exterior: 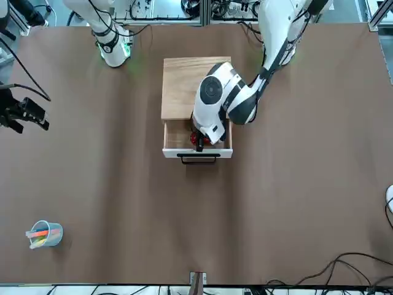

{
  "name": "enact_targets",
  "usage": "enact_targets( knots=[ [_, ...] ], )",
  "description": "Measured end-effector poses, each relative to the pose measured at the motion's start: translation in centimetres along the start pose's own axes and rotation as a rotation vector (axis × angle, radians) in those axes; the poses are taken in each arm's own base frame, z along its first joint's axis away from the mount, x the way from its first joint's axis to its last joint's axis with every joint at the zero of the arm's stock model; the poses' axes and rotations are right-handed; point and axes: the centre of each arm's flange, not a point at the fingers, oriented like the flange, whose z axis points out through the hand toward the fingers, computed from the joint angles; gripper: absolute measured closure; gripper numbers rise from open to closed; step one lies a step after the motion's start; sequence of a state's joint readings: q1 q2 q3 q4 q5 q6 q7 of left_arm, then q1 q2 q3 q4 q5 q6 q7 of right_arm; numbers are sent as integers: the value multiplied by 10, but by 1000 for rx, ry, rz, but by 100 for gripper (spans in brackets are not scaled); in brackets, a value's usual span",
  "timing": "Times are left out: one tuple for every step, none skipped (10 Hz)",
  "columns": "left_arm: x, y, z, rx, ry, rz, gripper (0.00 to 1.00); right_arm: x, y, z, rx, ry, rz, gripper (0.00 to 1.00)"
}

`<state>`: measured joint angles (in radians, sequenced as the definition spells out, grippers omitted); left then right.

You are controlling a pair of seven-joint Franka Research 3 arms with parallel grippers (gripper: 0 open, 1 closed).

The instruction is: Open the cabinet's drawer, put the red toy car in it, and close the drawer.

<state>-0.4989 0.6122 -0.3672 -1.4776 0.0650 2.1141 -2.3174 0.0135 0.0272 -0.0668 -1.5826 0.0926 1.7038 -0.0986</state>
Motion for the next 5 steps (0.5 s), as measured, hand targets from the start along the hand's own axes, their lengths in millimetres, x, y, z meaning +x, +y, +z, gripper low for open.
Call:
enact_targets(
  knots=[
    [-2, 0, -12, -12, -5, 3, 9, 0, -2, 1, 1, -3, -4, 0],
    [-2, -2, -24, -21, -5, 6, 9, 1, -6, 3, 2, -7, -11, 0],
    [-2, -4, -34, -26, -2, 9, 8, 2, -11, 5, 2, -10, -11, 0],
    [-2, -6, -43, -26, 6, 14, 7, 3, -16, 7, 3, -13, -6, 0],
    [2, -8, -53, -16, 27, 32, 7, 3, -21, 9, 4, -16, 0, 0]
  ],
)
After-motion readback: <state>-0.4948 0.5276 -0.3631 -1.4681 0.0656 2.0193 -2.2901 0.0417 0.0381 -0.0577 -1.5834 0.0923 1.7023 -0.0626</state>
